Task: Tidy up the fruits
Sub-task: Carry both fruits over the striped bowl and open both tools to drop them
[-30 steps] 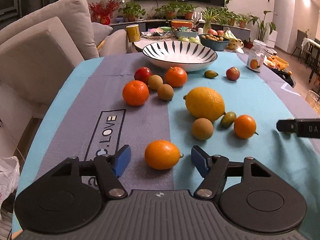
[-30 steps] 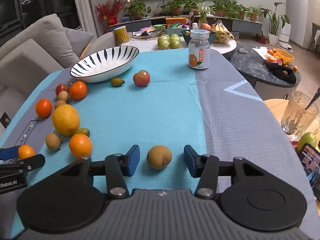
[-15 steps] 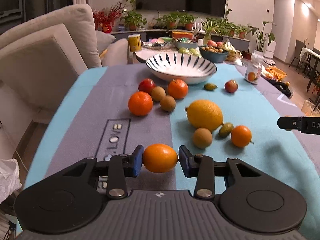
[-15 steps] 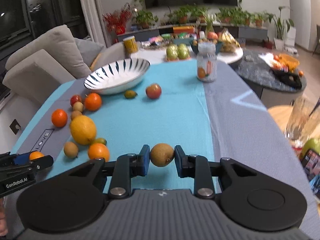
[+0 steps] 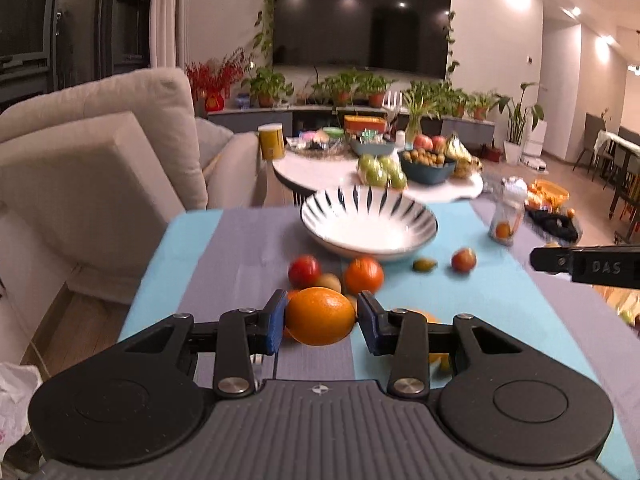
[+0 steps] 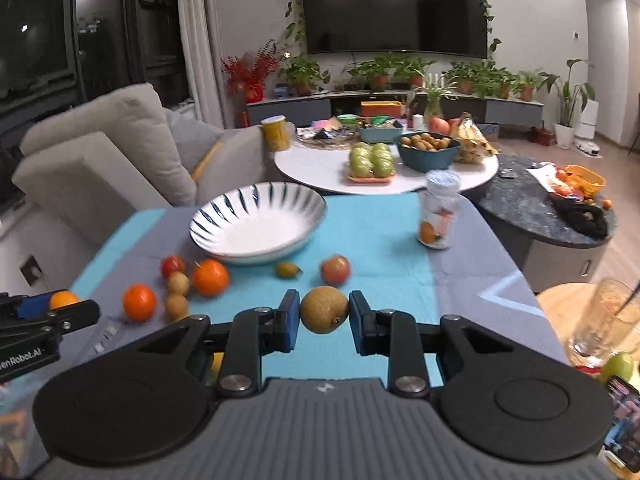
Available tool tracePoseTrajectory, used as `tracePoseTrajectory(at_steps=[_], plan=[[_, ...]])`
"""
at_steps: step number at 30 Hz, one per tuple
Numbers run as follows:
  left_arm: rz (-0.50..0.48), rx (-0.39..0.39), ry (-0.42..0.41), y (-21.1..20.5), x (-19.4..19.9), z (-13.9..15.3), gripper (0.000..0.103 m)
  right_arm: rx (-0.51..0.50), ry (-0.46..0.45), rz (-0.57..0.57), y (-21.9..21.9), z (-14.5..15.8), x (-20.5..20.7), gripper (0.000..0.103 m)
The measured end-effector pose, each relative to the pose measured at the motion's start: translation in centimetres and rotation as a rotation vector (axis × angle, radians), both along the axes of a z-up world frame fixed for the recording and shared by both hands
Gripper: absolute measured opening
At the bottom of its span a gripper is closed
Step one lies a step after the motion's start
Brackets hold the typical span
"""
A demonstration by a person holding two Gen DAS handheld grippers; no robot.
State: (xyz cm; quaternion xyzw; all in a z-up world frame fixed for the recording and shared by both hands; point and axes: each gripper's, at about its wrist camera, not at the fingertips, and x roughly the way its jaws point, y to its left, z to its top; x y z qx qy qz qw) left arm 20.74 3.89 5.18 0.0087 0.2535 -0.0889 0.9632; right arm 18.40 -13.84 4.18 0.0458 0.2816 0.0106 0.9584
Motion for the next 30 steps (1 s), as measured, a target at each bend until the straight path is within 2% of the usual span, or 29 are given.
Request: tracePoseTrajectory(at_steps=[5, 13, 17, 23, 30], plan=[[0.002, -0.036, -0.015, 0.1, 2.2, 0.8, 0.036, 0.001, -0.036, 0.022, 0.8, 0.9, 2.4, 0.061], [-0.005, -0.063, -0.016, -0.2, 6.3, 0.6, 0.036, 0.045, -0.011, 0.072, 1.8, 0.5, 7.0, 0.061], [-0.019, -0.105, -0.005, -0.3, 8.7, 0.3, 0.036, 0.072, 0.012, 0.092, 1.9, -0.3, 9.0, 0.061], [-0.067, -0.149, 0.010, -1.0, 12.2, -0.9, 0.036, 0.081, 0.017, 0.109, 2.5, -1.1, 11.0, 0.061], [-0.083, -0.185, 0.072, -1.4, 15.2, -3.2, 0.036, 0.077, 0.040, 0.123, 2.6, -2.1, 12.9, 0.061]])
